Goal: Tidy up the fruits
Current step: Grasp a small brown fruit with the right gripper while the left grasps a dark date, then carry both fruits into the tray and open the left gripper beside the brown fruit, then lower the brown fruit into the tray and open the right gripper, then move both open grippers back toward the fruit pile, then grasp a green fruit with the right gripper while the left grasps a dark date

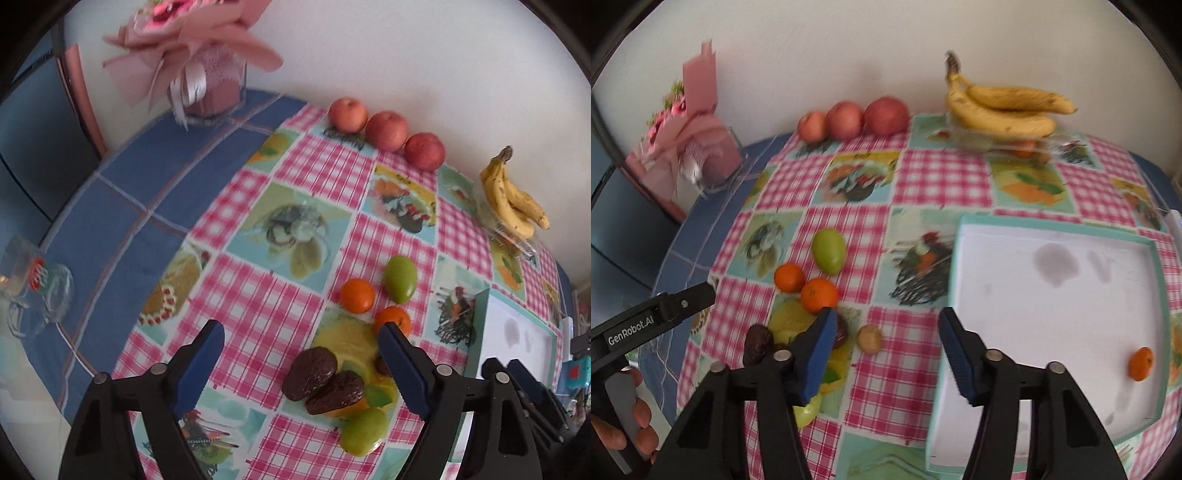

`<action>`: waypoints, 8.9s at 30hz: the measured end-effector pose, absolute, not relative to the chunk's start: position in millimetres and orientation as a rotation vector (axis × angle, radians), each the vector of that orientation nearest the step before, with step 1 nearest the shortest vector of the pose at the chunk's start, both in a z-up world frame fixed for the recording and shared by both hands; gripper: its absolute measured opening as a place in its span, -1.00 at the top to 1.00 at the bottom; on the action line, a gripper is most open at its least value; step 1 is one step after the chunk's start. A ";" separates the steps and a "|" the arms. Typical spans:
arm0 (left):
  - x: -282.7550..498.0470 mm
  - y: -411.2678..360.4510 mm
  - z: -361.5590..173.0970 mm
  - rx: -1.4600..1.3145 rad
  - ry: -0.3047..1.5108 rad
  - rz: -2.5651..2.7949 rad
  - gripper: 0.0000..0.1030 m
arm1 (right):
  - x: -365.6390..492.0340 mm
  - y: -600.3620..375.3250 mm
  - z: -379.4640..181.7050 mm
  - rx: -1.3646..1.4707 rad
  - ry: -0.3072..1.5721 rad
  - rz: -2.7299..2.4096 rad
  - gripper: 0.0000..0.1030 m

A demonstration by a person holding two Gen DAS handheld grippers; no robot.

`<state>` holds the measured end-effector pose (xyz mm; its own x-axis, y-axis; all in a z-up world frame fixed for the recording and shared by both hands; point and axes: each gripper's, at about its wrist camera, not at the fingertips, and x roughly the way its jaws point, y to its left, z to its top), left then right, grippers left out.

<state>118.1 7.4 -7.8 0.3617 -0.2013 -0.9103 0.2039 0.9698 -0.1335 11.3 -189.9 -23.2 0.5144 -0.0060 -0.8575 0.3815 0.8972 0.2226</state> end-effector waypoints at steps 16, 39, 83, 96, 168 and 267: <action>123.7 7.7 -77.6 -0.088 1.401 -0.267 -0.37 | 34.0 -173.3 -80.0 0.412 1.160 -0.214 0.25; 128.8 16.0 -70.5 -0.175 1.373 -0.271 0.18 | 33.9 -183.4 -70.3 0.423 1.115 -0.230 0.63; 31.8 -145.5 -6.9 0.023 1.296 -0.701 0.18 | -107.8 -349.5 -13.0 0.593 0.989 -0.636 0.63; -5.3 -186.6 -31.8 0.138 1.384 -0.783 0.18 | -125.4 -360.8 -14.6 0.602 1.000 -0.647 0.63; -19.9 -210.8 -63.5 0.281 1.455 -0.785 -0.14 | -109.5 -355.6 -63.7 0.600 1.173 -0.606 0.36; 116.9 21.2 -29.1 -0.041 1.215 -0.235 -0.87 | 6.8 -162.7 -49.6 0.334 1.169 -0.167 -0.47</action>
